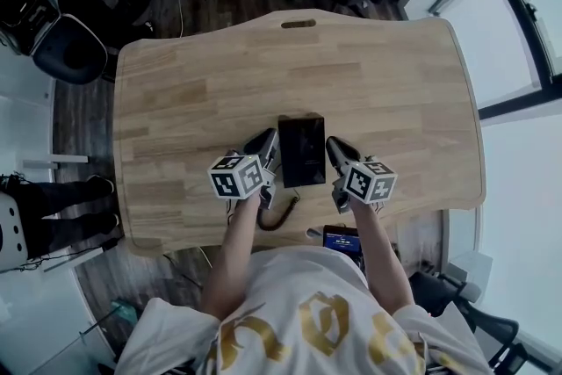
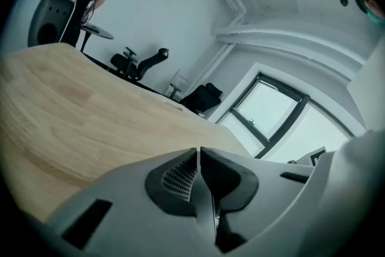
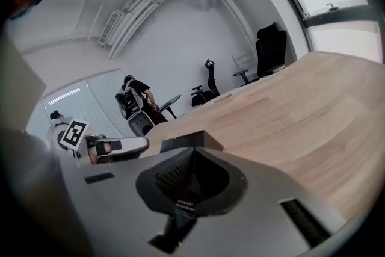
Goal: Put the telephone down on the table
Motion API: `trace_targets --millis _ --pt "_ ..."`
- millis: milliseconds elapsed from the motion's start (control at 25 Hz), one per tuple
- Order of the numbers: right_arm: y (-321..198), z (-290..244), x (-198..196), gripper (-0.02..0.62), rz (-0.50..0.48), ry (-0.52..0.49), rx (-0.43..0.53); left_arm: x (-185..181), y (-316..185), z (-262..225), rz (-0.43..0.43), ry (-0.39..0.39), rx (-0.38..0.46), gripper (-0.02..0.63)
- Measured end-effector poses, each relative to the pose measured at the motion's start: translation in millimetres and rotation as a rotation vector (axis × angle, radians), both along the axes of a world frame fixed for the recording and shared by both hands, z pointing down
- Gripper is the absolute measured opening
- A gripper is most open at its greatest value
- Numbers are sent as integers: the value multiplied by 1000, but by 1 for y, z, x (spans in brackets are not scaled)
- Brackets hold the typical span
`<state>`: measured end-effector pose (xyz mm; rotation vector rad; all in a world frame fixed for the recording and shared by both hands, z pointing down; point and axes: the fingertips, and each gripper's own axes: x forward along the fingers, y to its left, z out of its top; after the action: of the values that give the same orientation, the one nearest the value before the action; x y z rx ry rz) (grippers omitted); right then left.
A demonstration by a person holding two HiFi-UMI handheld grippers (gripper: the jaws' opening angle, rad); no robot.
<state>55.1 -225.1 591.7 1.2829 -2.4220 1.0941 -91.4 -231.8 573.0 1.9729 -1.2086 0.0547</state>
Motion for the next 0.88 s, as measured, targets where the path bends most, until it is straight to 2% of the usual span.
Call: trace_targets --millis 120,200,280,360,440,720,880 --pt "10 -7 -1 14 -19 31 34 3 8 -8 12 12 14 17" --pt "12 -12 2 14 -11 77 63 5 12 -13 26 -10 36 11" --pt "13 -15 9 14 11 170 91 6 16 -19 39 -35 58 11" --pt "16 -16 18 15 32 305 115 6 23 -22 50 -52 64 9" --pt "22 -19 21 15 38 367 133 6 30 -26 59 -74 69 9" --pt "38 -47 20 14 90 291 177 9 47 -54 94 -146 143 9" --pt "49 -64 21 15 111 281 220 10 56 -75 71 -175 221 9"
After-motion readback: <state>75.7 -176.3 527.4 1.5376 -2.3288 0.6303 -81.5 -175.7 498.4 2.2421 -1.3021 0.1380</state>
